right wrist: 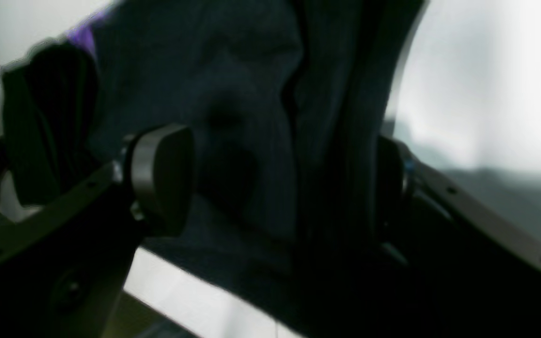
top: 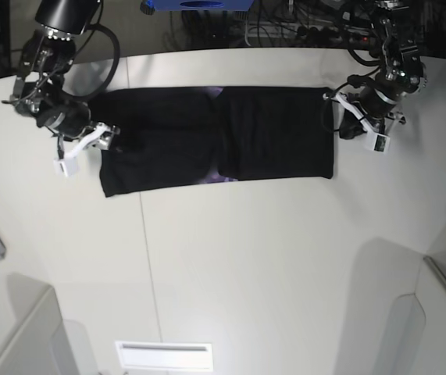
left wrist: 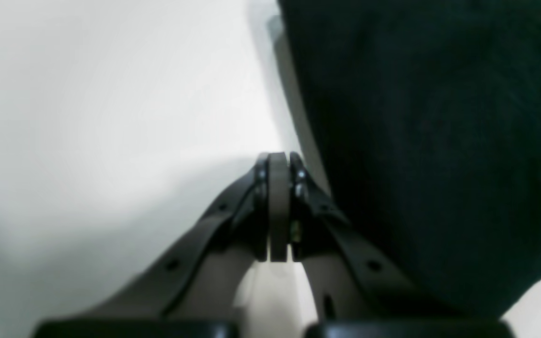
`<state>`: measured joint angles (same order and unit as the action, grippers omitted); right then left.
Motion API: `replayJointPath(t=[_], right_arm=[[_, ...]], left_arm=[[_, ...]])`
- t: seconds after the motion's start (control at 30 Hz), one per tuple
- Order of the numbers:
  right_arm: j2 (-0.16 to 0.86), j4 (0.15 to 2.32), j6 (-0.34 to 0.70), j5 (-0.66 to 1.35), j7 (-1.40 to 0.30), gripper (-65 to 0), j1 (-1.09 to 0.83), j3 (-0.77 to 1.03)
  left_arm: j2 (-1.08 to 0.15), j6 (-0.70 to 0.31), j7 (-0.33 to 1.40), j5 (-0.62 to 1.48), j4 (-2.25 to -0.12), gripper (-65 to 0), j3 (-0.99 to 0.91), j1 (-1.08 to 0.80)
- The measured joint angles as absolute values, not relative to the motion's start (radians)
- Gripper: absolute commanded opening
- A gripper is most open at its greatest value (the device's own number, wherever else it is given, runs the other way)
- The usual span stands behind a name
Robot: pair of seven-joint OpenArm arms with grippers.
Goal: Fold the T-shirt properly
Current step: 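Lower both grippers onto the two ends of the black strip and grasp, then fold both strip ends inward toward each other with both grippers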
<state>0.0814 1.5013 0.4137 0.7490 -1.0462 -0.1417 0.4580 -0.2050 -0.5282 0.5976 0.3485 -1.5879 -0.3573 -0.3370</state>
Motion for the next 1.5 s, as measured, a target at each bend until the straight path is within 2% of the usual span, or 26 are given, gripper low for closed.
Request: replayJointPath(t=[0.07,0.23,0.4,0.5,0.67,0.77,0.97,1.27,1.5], right_arm=[[0.086,1.477,0.418,0.748,-1.036,-32.0,-0.136,0.458],[0.096,1.445,0.417,0.725,-0.994,-64.2,-0.136,0.449],[0.097,1.445,0.416,0.722,-0.975,-65.0,-0.139,0.448],[0.13,1.468,0.407,0.698,-0.994,-65.0,-0.137,0.443],[0.142,1.595,0.294,0.669,-1.017,-65.0,-0.146,0.445],[0.139,1.675,0.29,0.68,-1.024,-65.0,-0.144,0.442],[0.142,1.799,0.287,0.674,-1.097,-65.0,-0.144,0.408],[0.056,1.982,0.29,0.688,-1.209,-65.0,-0.145,0.395],[0.005,1.99,0.291,0.677,-1.238,-65.0,-0.158,0.354]], left_arm=[[-0.205,-0.528,0.597,0.349,-1.587,-65.0,-0.356,-0.336],[-0.207,-0.528,0.593,0.35,-1.571,-65.0,-0.292,-0.304],[-0.19,-0.468,0.57,0.371,-1.526,-65.0,-0.228,-0.255],[-0.186,-0.443,0.561,0.368,-1.531,-65.0,-0.153,-0.241],[-0.17,-0.405,0.578,0.368,-1.528,-65.0,-0.061,-0.205],[-0.153,-0.369,0.574,0.368,-1.53,-65.0,-0.034,-0.2],[-0.141,-0.369,0.583,0.364,-1.528,-65.0,0.05,-0.178],[-0.125,-0.37,0.587,0.363,-1.528,-65.0,0.056,-0.183],[-0.125,-0.37,0.585,0.368,-1.528,-65.0,0.056,-0.189]])
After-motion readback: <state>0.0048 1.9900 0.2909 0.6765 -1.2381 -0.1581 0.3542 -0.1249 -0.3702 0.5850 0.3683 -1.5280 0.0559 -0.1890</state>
